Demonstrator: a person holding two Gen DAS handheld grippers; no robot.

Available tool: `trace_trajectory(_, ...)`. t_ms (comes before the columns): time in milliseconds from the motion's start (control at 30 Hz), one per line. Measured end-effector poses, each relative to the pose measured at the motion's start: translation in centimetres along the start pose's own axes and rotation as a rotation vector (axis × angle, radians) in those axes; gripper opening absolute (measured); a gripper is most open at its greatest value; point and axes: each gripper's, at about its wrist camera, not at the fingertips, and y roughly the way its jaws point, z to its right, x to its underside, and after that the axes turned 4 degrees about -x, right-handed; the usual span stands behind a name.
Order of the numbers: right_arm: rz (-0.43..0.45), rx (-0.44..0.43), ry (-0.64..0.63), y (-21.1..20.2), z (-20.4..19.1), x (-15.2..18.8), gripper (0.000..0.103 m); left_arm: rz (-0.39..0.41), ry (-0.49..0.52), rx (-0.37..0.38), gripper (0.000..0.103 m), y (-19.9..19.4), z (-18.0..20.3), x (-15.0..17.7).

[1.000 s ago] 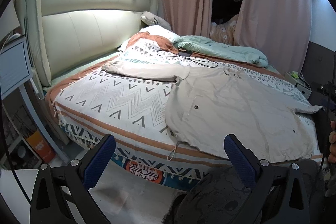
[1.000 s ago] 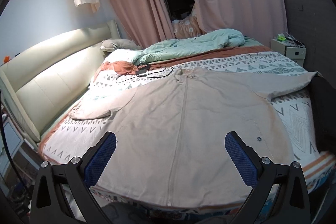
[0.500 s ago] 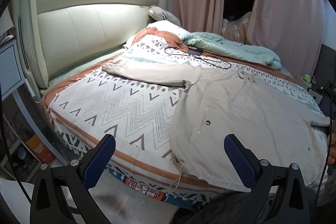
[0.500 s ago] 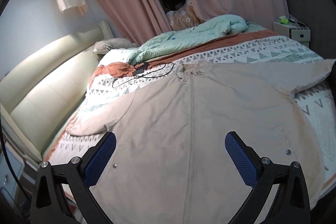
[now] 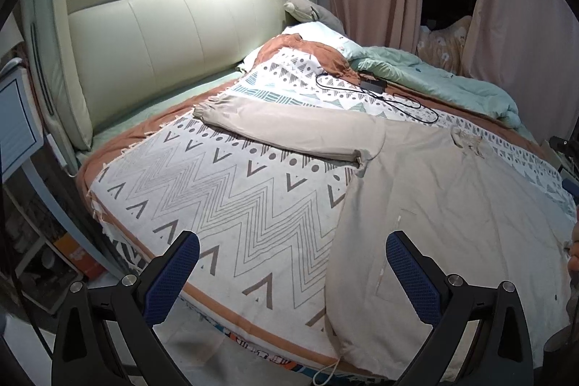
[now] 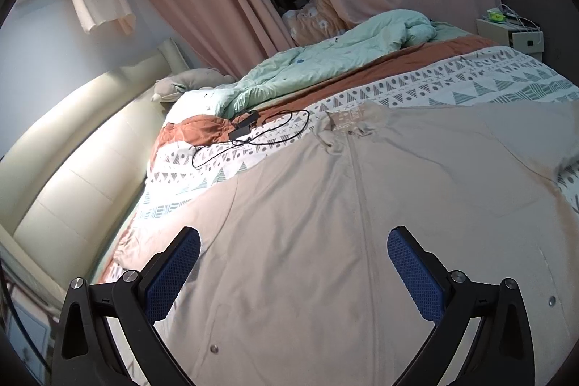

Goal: Fold large clothes
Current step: 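Move both tools toward the beige jacket's sleeve cuff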

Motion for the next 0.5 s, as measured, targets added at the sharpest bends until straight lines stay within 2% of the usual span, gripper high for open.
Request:
trace_trajectory(167, -0.038, -0.022, -0.030, 4.2, -0.9, -1.5, 0.103, -0.002, -0.013, -0.016, 0.102, 3.0, 0.0, -1.9)
trace_trajectory(300, -0.094, -0.114, -0.044, 7.4, -0.7, 0.4, 0.103, -0.035, -0.026, -0.010, 0.092, 6.5, -0.5, -3.4)
trace_trajectory(367, -0.159, -0.101, -0.037, 9.2, -0.2, 1.4, 0.103, -0.050, -0.044, -0.013, 0.090, 8.3, -1.0, -4.1)
trace_trajectory(500, -0.181, -0.058, -0.056, 10.3, 1.2, 2.4, 0.103, -0.080, -0.052, -0.033, 0.085, 12.1, -1.8, -5.8)
